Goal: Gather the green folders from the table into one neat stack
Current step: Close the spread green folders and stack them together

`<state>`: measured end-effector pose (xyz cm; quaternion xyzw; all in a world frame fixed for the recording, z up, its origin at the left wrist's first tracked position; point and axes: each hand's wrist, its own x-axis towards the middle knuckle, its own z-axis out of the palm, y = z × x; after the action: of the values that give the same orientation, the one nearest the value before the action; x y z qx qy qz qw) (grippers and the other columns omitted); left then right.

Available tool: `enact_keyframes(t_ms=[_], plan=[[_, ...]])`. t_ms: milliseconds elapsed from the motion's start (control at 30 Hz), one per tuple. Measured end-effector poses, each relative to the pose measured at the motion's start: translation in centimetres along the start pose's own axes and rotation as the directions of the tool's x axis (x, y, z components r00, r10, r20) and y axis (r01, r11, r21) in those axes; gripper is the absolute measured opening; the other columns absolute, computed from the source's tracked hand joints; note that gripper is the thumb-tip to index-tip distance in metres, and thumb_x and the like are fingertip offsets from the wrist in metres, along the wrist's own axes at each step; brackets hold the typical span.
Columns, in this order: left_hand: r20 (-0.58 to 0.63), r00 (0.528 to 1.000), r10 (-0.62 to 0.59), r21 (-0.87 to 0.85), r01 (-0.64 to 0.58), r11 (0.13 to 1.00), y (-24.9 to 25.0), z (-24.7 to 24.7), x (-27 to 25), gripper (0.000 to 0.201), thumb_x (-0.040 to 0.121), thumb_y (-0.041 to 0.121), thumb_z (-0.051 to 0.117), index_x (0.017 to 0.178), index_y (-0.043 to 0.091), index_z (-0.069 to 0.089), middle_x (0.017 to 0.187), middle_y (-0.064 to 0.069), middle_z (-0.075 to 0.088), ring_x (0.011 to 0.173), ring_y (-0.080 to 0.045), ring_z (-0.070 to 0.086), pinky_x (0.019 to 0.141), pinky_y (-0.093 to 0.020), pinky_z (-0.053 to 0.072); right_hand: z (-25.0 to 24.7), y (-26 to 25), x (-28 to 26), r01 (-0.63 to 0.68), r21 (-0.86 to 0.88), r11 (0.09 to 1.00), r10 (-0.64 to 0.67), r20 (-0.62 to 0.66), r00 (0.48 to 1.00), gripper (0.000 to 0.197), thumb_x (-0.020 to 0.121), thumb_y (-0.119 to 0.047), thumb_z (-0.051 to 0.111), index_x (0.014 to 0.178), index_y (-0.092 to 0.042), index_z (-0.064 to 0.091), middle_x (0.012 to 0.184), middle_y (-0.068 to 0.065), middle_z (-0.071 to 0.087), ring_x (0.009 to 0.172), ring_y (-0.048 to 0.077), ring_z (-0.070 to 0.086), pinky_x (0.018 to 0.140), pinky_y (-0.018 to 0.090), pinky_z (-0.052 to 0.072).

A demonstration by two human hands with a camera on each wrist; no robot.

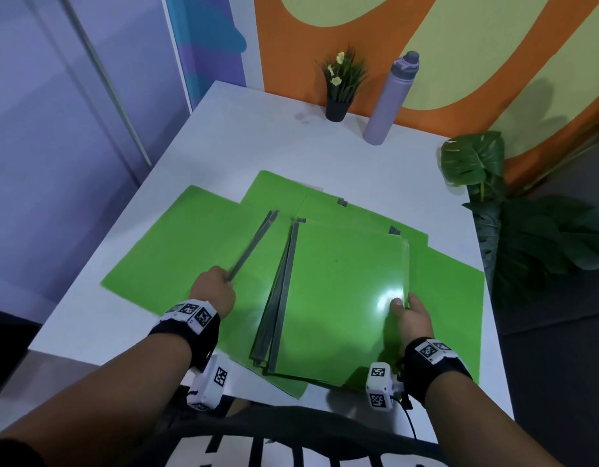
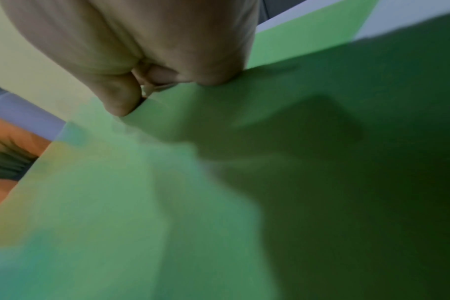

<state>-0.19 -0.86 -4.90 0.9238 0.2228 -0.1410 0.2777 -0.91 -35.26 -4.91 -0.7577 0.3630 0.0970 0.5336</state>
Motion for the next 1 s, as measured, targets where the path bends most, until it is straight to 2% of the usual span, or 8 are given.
enact_keyframes(t_ms=[133,233,433,567,667,733,866,1000], plan=[[-0.223,0.972,0.079,-0.129,-0.110,0.986,2.2,-4.9,-1.3,0.022,0.094,0.008,0.047,0.109,-0.001,0.060,0.108,-0.024,0.065,0.086,-0.036,0.060,0.074,-0.041,0.050,-1.7,-2.1,1.1,0.030,0.093,0.995,-0.029,-0.012,1.000,0.051,0.097,-0.018,0.046,0.145,-0.016,0.031,0.150,0.011,0.035,0.133,0.036,0.036,0.108,0.052,0.032],[-0.415,0.897,0.150,-0.175,-0.241,0.955,3.8,-9.6,-2.7,0.023,0.094,0.006,0.046,0.114,-0.001,0.055,0.112,-0.025,0.055,0.090,-0.041,0.056,0.083,-0.044,0.045,-2.3,-3.6,1.4,0.032,0.176,0.984,-0.028,-0.027,0.999,0.053,0.097,-0.019,0.047,0.146,-0.020,0.029,0.155,0.008,0.028,0.139,0.034,0.028,0.111,0.055,0.025],[-0.541,0.819,0.194,-0.388,-0.447,0.806,5.4,-14.7,-5.0,0.027,0.098,0.006,0.038,0.125,0.007,0.039,0.098,-0.012,0.056,0.072,-0.024,0.048,0.063,-0.032,0.036,-1.0,-5.9,1.3,0.076,0.237,0.969,-0.079,0.003,0.997,0.048,0.096,-0.022,0.048,0.142,-0.023,0.036,0.153,0.006,0.032,0.137,0.034,0.033,0.107,0.059,0.030],[-0.338,0.933,0.126,-0.570,-0.310,0.761,3.3,-11.4,-3.8,0.047,0.097,0.001,0.039,0.138,0.024,0.035,0.105,-0.007,0.057,0.068,-0.013,0.048,0.059,-0.022,0.044,0.7,-6.5,1.0,0.143,0.273,0.951,-0.155,0.024,0.988,0.041,0.095,-0.019,0.050,0.135,-0.012,0.044,0.138,0.020,0.050,0.123,0.038,0.050,0.100,0.050,0.044],[-0.082,0.994,0.069,-0.657,-0.106,0.746,1.2,-7.0,-3.5,0.051,0.095,-0.002,0.041,0.138,0.025,0.038,0.118,-0.016,0.059,0.095,-0.025,0.055,0.090,-0.038,0.047,1.7,-6.3,0.8,0.109,0.213,0.971,-0.125,0.063,0.990,0.047,0.097,-0.019,0.047,0.142,-0.014,0.035,0.149,0.011,0.037,0.134,0.035,0.037,0.106,0.053,0.034],[0.049,0.998,0.025,-0.655,0.013,0.755,-0.2,-4.3,-3.2,0.050,0.095,0.001,0.042,0.138,0.025,0.040,0.123,-0.016,0.060,0.109,-0.031,0.055,0.104,-0.051,0.042,2.6,-5.4,0.6,0.102,0.143,0.984,-0.115,0.086,0.990,0.049,0.097,-0.020,0.045,0.145,-0.018,0.031,0.151,0.007,0.033,0.137,0.032,0.033,0.110,0.055,0.029],[0.210,0.977,-0.042,-0.680,0.177,0.712,-0.9,-0.7,-3.3,0.050,0.092,0.046,0.043,0.139,0.029,0.038,0.139,-0.008,0.051,0.125,-0.029,0.049,0.110,-0.051,0.038,4.7,-3.7,-0.2,0.163,-0.021,0.986,-0.159,0.124,0.979,0.051,0.098,-0.017,0.043,0.146,-0.012,0.028,0.153,0.009,0.031,0.138,0.030,0.032,0.113,0.049,0.028],[0.295,0.955,-0.043,-0.651,0.233,0.723,-1.0,1.1,-3.6,0.063,0.091,0.017,0.062,0.144,0.013,0.029,0.118,-0.011,0.056,0.105,-0.032,0.057,0.098,-0.049,0.050,5.8,-2.6,-0.6,0.234,-0.167,0.958,-0.199,0.201,0.959,0.048,0.097,-0.012,0.042,0.145,-0.012,0.034,0.141,0.012,0.047,0.111,0.026,0.056,0.092,0.034,0.047]])
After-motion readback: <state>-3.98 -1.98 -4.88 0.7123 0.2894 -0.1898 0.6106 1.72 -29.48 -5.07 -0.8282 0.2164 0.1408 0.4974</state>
